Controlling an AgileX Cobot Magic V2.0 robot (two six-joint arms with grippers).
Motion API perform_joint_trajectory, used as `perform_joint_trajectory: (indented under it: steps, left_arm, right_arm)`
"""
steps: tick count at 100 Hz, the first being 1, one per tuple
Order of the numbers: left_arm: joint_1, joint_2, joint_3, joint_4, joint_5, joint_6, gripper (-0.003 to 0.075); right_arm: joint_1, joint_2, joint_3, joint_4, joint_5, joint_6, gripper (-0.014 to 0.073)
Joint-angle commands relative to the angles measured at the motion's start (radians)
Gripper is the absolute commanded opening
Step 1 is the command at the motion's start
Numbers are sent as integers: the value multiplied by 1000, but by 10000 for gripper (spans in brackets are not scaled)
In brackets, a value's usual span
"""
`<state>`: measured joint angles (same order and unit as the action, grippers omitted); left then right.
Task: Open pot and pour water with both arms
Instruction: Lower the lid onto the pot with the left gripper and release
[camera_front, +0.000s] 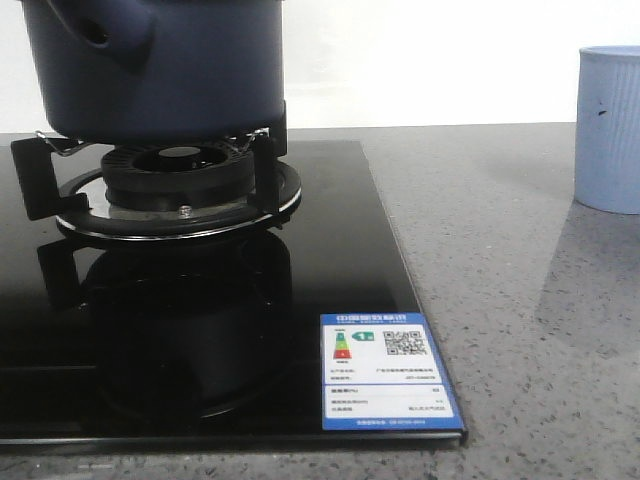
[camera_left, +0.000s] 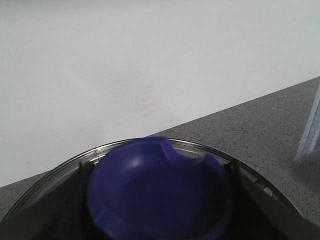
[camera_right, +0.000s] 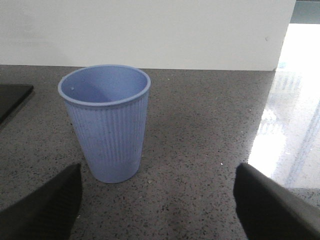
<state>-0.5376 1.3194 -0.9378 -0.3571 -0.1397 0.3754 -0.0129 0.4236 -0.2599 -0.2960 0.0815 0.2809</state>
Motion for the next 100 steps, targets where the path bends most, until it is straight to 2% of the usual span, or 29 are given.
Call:
perform_joint_trajectory:
  steps: [1, 17, 37, 78, 86, 94, 100]
  left_arm:
    - [-6, -37, -34, 5, -64, -5, 393]
    - [-6, -37, -34, 5, -56, -5, 407]
    - [-6, -40, -34, 5, -56, -5, 573]
    - [-6, -222, -34, 17, -54, -3, 570]
    - [-6, -267, -34, 38, -49, 0, 570]
    - [1, -302, -34, 58, -34, 0, 565]
    - [21, -327, -34, 60, -9, 0, 522]
  right_arm:
    - [-4, -2, -28, -5, -65, -1, 556]
    - [-4, -2, -28, -5, -66, -1, 556]
    - [-4, -2, -28, -5, -66, -1, 556]
    - [-4, -2, -28, -3, -89, -1, 556]
    - [-4, -2, -28, 35, -116, 1, 554]
    - [-4, -2, -28, 83, -155, 1, 522]
    - [-4, -2, -28, 99, -181, 1, 472]
